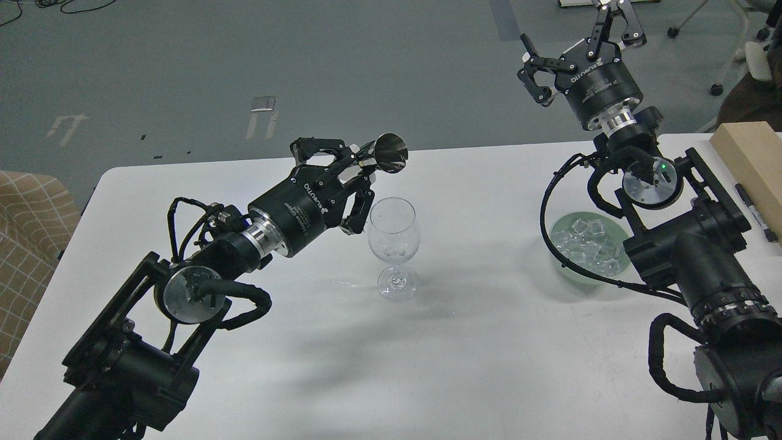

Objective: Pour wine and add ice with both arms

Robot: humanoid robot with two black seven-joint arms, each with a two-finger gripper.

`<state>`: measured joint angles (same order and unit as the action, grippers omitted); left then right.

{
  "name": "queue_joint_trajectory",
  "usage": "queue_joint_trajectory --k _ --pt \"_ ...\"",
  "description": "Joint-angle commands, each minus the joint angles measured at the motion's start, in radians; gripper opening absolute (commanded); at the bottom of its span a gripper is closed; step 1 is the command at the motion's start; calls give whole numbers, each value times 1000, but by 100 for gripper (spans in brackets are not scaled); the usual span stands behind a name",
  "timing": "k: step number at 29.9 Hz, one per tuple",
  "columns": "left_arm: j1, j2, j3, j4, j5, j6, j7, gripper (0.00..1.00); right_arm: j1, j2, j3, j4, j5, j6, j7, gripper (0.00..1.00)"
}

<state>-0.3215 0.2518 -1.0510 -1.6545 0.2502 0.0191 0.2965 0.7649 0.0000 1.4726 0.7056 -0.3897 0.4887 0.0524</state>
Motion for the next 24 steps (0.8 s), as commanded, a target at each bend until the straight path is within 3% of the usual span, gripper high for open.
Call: queue_joint_trajectory --k 1,24 --pt "2 4 -7 12 0 -14 -2 20 -1 0 0 0 0 0 1 100" --pt "13 21 -12 13 113 -53 -11 20 2 0 2 2 0 0 1 100"
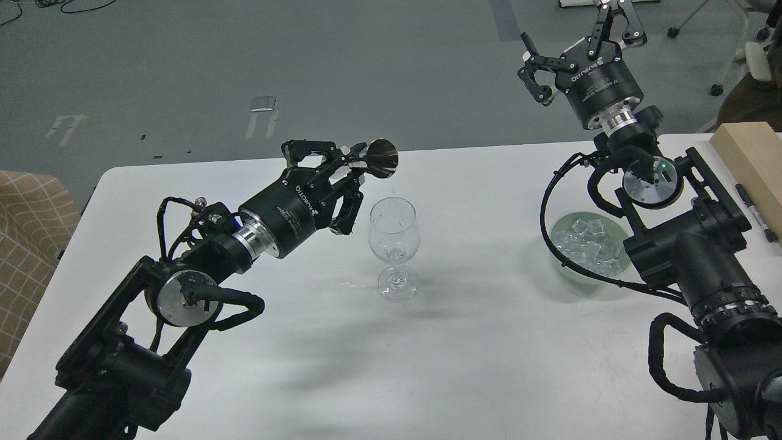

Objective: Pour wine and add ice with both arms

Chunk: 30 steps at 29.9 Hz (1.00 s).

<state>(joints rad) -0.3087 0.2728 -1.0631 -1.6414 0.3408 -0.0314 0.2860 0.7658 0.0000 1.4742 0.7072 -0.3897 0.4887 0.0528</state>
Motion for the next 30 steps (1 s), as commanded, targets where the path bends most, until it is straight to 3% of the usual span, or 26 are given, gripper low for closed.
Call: queue_joint_trajectory --k 1,30 --pt "0 -1 -1 0 32 -8 -1 20 0 0 0 0 0 0 -1 100" --pt "2 -3 -3 5 170 -27 -16 18 4 0 0 0 0 0 1 100"
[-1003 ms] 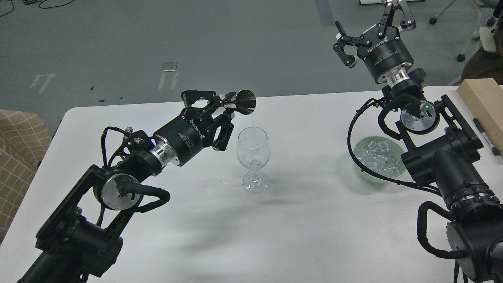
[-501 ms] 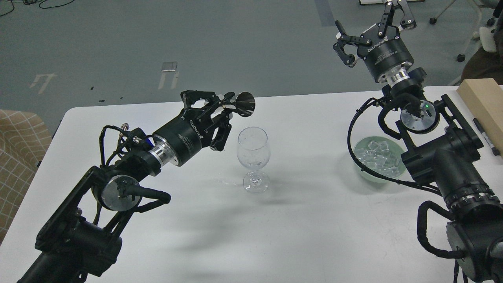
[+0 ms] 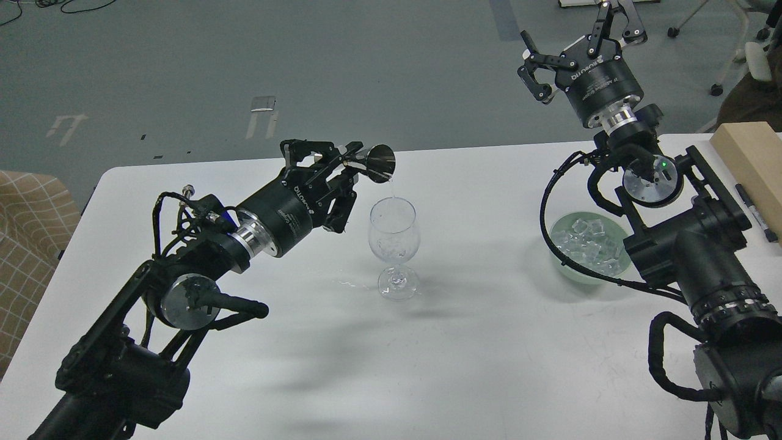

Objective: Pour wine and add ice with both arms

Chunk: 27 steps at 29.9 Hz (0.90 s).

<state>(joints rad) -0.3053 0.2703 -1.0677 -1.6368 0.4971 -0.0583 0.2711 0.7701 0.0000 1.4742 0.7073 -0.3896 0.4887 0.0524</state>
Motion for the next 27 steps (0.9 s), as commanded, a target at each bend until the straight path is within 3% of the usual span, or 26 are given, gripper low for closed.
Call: queue_joint_trajectory --k 1,20,27 --pt "-1 1 2 -2 18 0 -1 18 0 0 0 0 0 0 1 100" --pt "0 3 0 -3 103 -1 -4 18 8 0 0 0 0 0 1 100" --pt "2 3 0 -5 192 -21 -36 18 8 0 0 0 0 0 0 100"
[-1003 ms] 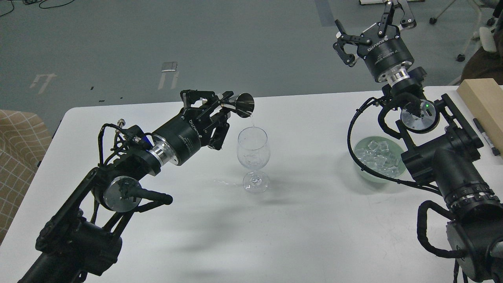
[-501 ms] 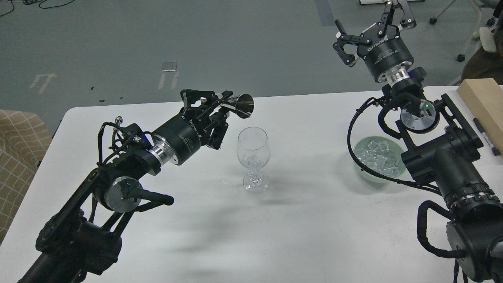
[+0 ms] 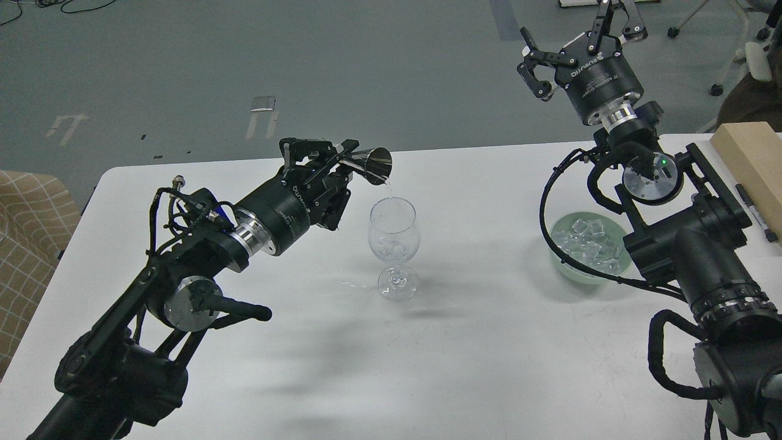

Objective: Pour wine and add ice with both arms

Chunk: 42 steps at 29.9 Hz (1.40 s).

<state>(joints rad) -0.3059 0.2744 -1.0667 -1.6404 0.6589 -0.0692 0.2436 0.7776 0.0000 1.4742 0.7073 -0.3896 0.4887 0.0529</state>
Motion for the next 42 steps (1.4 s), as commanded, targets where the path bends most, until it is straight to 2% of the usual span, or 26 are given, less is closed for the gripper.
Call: queue_joint_trajectory --k 1,19,29,42 --pt "2 -1 1 -1 30 -11 -9 18 0 0 0 0 0 0 -1 100" --pt "2 -4 2 -9 145 -12 -14 17 0 0 0 0 0 0 -1 100" --pt "2 0 5 -10 206 -12 -53 17 0 0 0 0 0 0 -1 100" --pt "2 2 11 -27 249 -15 -63 17 5 0 0 0 0 0 -1 100"
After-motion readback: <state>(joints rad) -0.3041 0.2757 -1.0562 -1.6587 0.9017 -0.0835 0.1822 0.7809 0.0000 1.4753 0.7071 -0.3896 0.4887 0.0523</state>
